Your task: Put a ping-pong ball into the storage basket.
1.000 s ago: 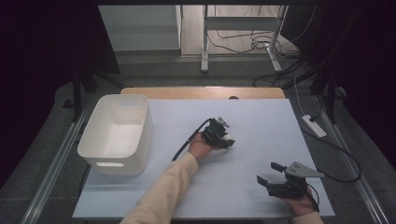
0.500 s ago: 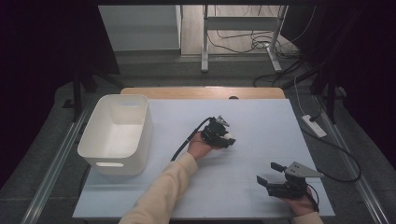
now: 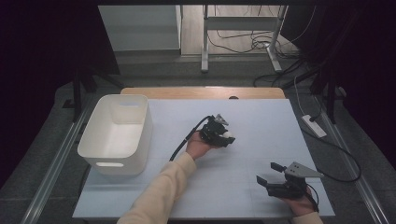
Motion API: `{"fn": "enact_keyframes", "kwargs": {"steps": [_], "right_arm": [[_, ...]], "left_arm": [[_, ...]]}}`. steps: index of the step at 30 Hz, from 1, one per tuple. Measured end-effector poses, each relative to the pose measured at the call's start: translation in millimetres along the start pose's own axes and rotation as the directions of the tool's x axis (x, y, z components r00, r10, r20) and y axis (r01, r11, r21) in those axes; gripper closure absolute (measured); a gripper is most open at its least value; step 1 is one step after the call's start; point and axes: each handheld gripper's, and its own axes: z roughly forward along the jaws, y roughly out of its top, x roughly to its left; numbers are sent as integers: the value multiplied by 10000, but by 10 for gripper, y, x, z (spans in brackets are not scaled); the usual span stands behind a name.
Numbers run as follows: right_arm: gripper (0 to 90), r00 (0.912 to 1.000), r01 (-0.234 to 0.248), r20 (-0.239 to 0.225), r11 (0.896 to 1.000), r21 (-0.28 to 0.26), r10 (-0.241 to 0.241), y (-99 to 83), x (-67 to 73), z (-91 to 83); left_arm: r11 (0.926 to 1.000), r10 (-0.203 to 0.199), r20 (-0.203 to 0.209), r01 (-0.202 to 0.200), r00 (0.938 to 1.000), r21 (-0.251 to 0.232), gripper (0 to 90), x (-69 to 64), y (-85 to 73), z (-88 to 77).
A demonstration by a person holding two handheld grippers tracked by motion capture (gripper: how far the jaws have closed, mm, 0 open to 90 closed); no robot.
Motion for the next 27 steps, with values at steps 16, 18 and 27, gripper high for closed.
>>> {"fn": "enact_keyframes", "kwargs": {"steps": [16, 18, 27], "right_arm": [[167, 10000, 3, 2, 10000, -8, -3, 3, 5, 1], [167, 10000, 1, 21, 10000, -27, -1, 4, 3, -2], [167, 10000, -6, 20, 10000, -21, 6, 6, 7, 1]], "left_arm": [[9993, 130, -108, -134, 9999, -363, 510, -40, 46, -173], [9986, 149, -108, -154, 9998, -505, 510, -45, 56, -217], [9967, 90, -95, -97, 9999, -802, 510, -50, 76, -323]]}}
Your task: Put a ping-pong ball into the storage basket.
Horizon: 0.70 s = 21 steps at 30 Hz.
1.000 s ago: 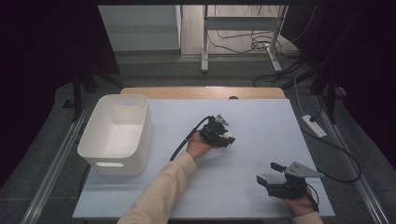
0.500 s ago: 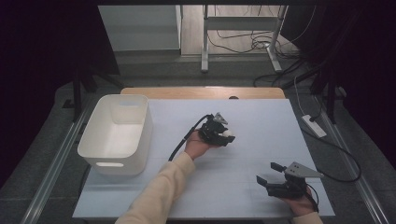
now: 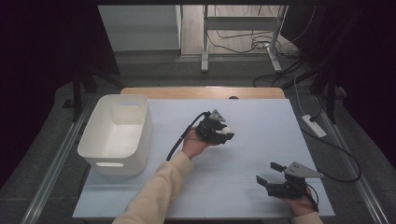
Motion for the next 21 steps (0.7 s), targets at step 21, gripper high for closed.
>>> {"fn": "enact_keyframes", "kwargs": {"steps": [21], "right_arm": [[167, 10000, 7, -8, 10000, -22, -7, 3, 1, 1]], "left_arm": [[9986, 46, -97, -52, 9999, -531, 510, -7, 52, -231]]}}
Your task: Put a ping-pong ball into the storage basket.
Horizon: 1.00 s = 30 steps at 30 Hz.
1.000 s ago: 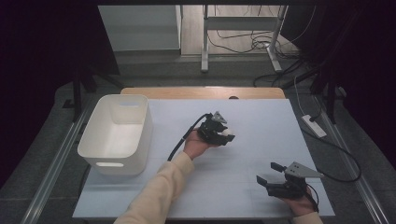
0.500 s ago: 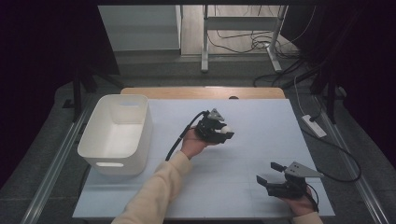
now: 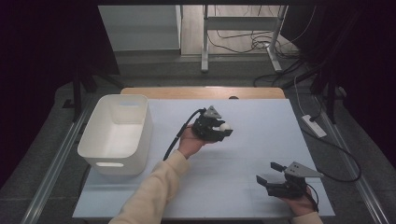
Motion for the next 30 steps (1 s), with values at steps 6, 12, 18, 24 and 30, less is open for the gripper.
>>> {"fn": "enact_keyframes", "kwargs": {"steps": [6, 12, 18, 24, 30], "right_arm": [[167, 10000, 1, 0, 10000, 7, -1, 0, 1, 1], [167, 10000, -1, 41, 10000, 9, 1, 0, -2, -2], [167, 10000, -7, 13, 10000, 18, 7, 0, 1, 3], [167, 10000, 4, 31, 10000, 34, -4, 1, 1, 6], [167, 10000, 27, 36, 10000, 37, -27, 0, 1, 5]], "left_arm": [[9997, -92, -14, 92, 10000, -225, 510, 15, 11, -82], [9997, -19, -134, 15, 9999, -255, 510, 20, 19, -158], [9991, -42, -313, 29, 9995, -423, 510, 35, 32, -240], [9982, -87, -379, 65, 9992, -592, 510, 42, 46, -333], [9971, -63, -354, 36, 9994, -758, 510, 26, 60, -383]]}}
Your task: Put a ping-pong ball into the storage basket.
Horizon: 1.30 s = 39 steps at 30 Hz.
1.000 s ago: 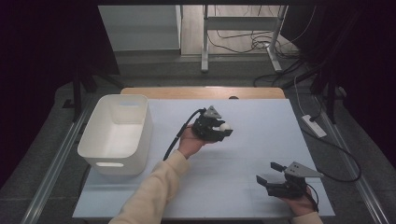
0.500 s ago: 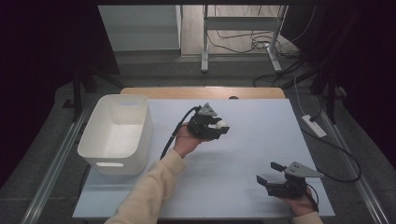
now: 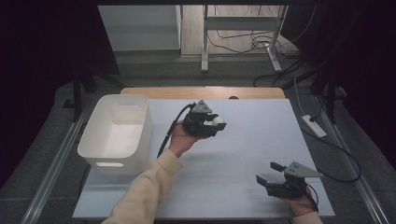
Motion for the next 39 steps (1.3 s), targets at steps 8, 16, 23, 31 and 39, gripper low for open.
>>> {"fn": "enact_keyframes", "kwargs": {"steps": [8, 16, 23, 31, 39], "right_arm": [[167, 10000, -7, -8, 10000, -14, 6, -1, 0, 0], [167, 10000, -17, -4, 10000, -22, 17, -1, -1, -2], [167, 10000, -2, 15, 10000, 2, 2, 0, 4, -2], [167, 10000, 11, 26, 10000, 6, -11, 1, 8, 0], [167, 10000, 18, 23, 10000, 4, -18, 1, 10, 5]], "left_arm": [[9999, 24, -50, -25, 10000, -138, 510, -11, 17, -66], [9994, 138, -124, -142, 9998, -331, 510, -26, 45, -178], [9987, 180, -213, -190, 9996, -481, 510, -22, 65, -286], [9980, 161, -257, -176, 9995, -611, 510, -19, 74, -366], [9973, 150, -332, -174, 9993, -720, 510, -8, 78, -436]]}}
